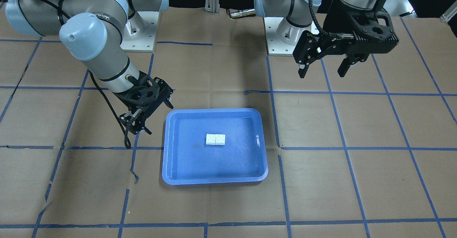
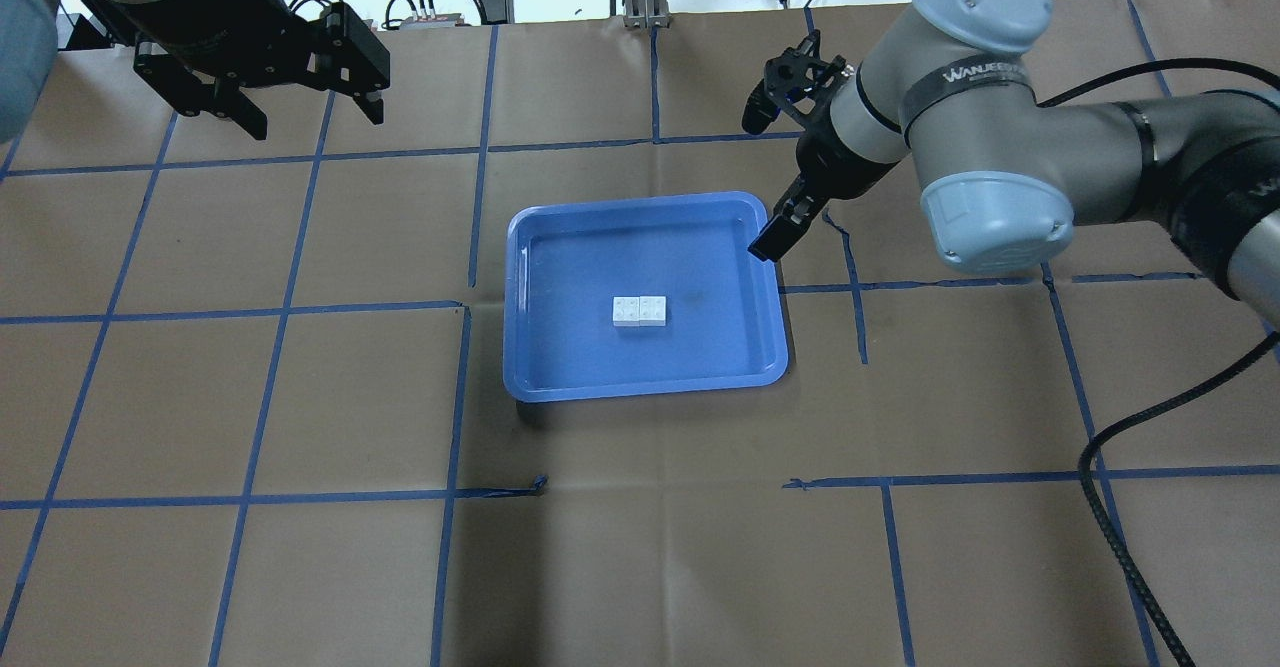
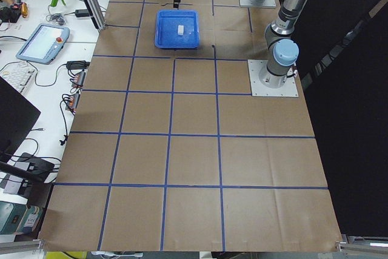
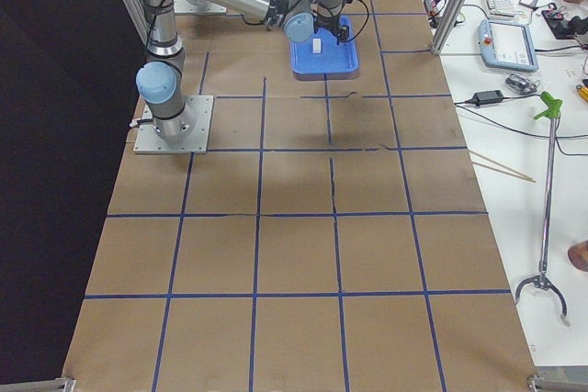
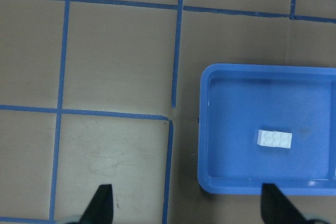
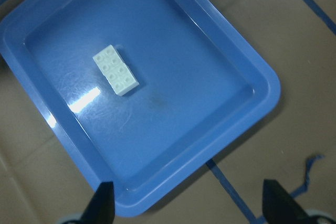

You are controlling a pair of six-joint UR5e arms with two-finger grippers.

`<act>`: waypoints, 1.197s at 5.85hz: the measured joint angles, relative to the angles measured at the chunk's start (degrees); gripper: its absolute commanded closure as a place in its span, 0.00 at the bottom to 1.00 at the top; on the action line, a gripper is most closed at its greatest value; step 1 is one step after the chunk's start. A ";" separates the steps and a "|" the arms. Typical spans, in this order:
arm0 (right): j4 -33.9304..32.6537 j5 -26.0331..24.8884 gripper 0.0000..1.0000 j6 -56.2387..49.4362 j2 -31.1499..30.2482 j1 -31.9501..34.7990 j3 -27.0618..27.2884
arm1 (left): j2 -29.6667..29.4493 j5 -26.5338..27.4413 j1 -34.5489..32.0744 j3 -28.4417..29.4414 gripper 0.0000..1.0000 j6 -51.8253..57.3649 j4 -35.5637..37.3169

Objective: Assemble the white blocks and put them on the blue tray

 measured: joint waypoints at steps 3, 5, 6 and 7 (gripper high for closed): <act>21.24 -9.55 0.00 20.07 -4.10 -3.08 -11.62 | 0.01 0.06 -0.07 -0.02 0.01 0.06 0.00; 33.15 -12.67 0.00 30.53 -4.34 -5.68 -20.33 | 0.01 0.06 -0.07 -0.02 0.01 0.06 0.00; 36.35 -14.44 0.00 33.76 -4.37 -7.01 -23.55 | 0.01 0.06 -0.07 -0.06 0.01 0.09 0.00; 37.54 -17.28 0.00 37.51 -4.41 -7.53 -25.14 | 0.01 0.06 -0.07 -0.13 0.01 0.13 0.00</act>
